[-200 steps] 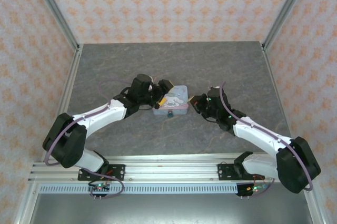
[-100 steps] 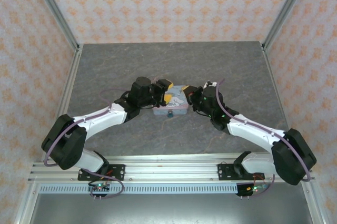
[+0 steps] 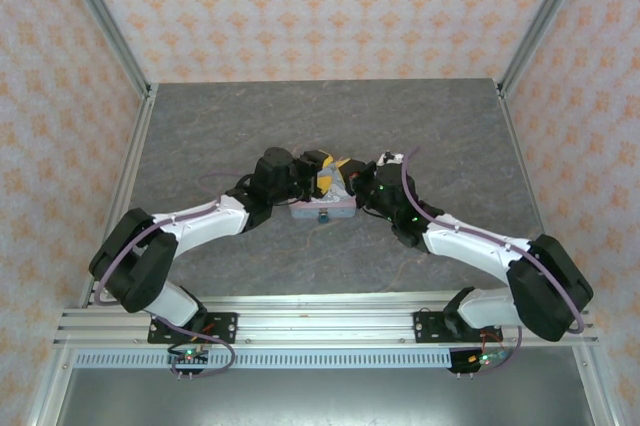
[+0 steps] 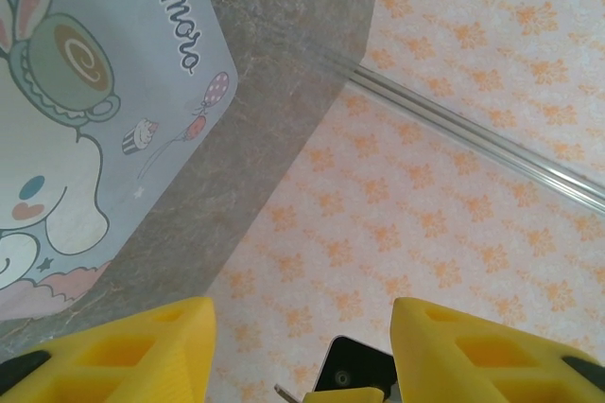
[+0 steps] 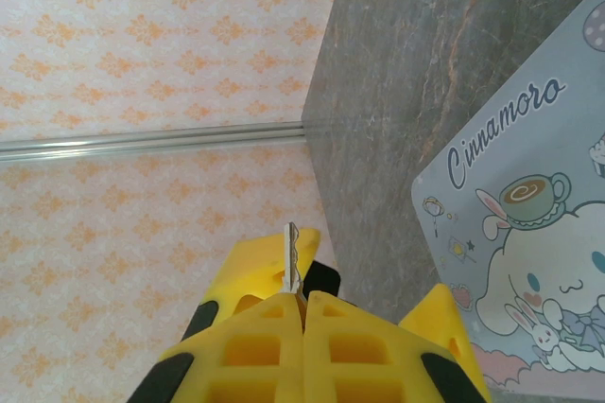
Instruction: Unlock a padlock with a key
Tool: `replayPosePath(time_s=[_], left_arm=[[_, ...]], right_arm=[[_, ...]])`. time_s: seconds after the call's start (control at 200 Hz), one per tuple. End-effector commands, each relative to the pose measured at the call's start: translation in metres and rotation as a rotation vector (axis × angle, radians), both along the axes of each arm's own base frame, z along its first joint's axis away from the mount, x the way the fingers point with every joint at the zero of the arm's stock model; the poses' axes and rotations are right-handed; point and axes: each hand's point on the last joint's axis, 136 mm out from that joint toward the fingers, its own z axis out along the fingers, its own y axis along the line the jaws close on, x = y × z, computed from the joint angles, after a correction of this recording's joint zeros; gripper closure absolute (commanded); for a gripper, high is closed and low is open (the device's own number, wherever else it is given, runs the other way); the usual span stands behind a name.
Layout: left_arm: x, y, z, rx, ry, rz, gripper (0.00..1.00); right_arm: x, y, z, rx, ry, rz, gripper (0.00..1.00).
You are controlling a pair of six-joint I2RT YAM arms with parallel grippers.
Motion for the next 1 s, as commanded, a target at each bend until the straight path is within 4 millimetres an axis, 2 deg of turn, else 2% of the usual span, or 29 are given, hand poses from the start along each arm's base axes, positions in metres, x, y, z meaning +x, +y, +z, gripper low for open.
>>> replayPosePath(time_s=[0.0,0.155,0.38,0.626,0.996], left_arm=[[0.008,-0.008,0.019,-0.045,-0.044,0.022,0.49],[0.01,-0.013,0.019,-0.06,-0.046,0.02,0.52],[0.01,-0.013,0.018,-0.061,-0.045,0.025,0.7],[0.007,-0.009,0.01,-0.047,-0.031,0.032,0.8],[0.007,-0.008,0.01,-0.041,-0.035,0.031,0.99]], right_arm=[[0.007,0.004,0.024,0.059,-0.055,-0.022,1.0],[0.006,0.007,0.021,0.061,-0.048,-0.016,1.0],[0.005,0.004,0.013,0.057,-0.039,-0.027,1.0],[0.001,-0.008,0.008,0.04,-0.038,-0.06,1.0],[0.001,-0.009,0.007,0.037,-0.035,-0.065,1.0]])
